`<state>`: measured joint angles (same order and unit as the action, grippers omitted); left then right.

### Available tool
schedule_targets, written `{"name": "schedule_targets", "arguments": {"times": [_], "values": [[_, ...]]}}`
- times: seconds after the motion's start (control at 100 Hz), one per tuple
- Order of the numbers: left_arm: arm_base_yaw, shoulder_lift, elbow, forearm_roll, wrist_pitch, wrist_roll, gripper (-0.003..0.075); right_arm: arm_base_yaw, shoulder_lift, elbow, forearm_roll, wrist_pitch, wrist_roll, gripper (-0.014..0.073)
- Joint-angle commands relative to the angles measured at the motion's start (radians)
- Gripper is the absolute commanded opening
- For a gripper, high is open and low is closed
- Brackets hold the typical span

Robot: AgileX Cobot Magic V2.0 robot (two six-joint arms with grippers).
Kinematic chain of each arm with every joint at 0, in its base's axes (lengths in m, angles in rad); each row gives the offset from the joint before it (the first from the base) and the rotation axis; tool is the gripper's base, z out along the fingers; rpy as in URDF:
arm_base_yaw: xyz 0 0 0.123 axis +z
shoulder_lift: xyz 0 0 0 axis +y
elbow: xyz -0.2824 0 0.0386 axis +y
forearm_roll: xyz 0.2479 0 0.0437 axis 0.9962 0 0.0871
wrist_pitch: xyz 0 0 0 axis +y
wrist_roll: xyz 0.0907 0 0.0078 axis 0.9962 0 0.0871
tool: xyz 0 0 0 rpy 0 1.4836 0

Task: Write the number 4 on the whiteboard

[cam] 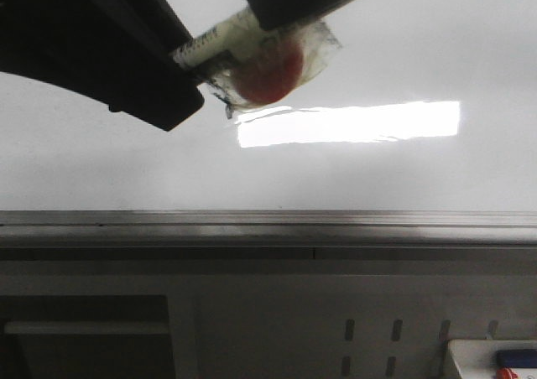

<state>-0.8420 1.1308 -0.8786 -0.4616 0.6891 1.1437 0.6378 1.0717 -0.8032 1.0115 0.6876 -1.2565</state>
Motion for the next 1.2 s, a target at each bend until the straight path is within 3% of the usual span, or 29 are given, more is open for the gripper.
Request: {"name": "schedule_targets", "arguments": {"times": [0.0,0.2,0.34,0.46,0.56,0.71,0.78,0.91,1.19], "values": [[-0.007,-0.023,-0.033,-0.039,-0.048,-0.001,-0.0020,0.000,0.006,-0.036,0.049,-0.016,-0.011,0.0271],[-0.007,-0.023,-0.033,-0.060,-0.050,-0.001,-0.0020,0.000,0.041,-0.036,0.045,-0.011,-0.011,0.0129],[-0.007,-0.023,-0.033,-0.082,-0.054,-0.001,-0.0020,0.000,0.041,-0.036,0.039,-0.015,-0.011,-0.0070],[-0.006,-0.023,-0.033,-0.099,-0.054,-0.013,-0.0004,0.000,0.041,-0.036,0.037,-0.015,-0.011,-0.0063],[-0.004,-0.032,-0.033,-0.104,-0.054,-0.015,0.0116,0.000,0.041,-0.036,0.037,-0.015,-0.011,-0.0063],[-0.004,-0.069,-0.033,-0.126,-0.058,-0.018,0.0402,0.000,0.041,-0.036,0.037,-0.015,-0.011,-0.0063],[-0.004,-0.097,-0.029,-0.126,-0.078,-0.057,0.0460,0.000,0.039,-0.032,0.037,-0.015,-0.011,-0.0063],[0.013,-0.184,0.019,-0.121,-0.139,-0.128,0.0449,0.000,0.015,-0.015,0.036,-0.038,-0.011,-0.0060],[0.153,-0.535,0.280,-0.127,-0.327,-0.365,0.0256,0.000,-0.101,0.115,0.036,-0.211,0.002,-0.0045]]}}
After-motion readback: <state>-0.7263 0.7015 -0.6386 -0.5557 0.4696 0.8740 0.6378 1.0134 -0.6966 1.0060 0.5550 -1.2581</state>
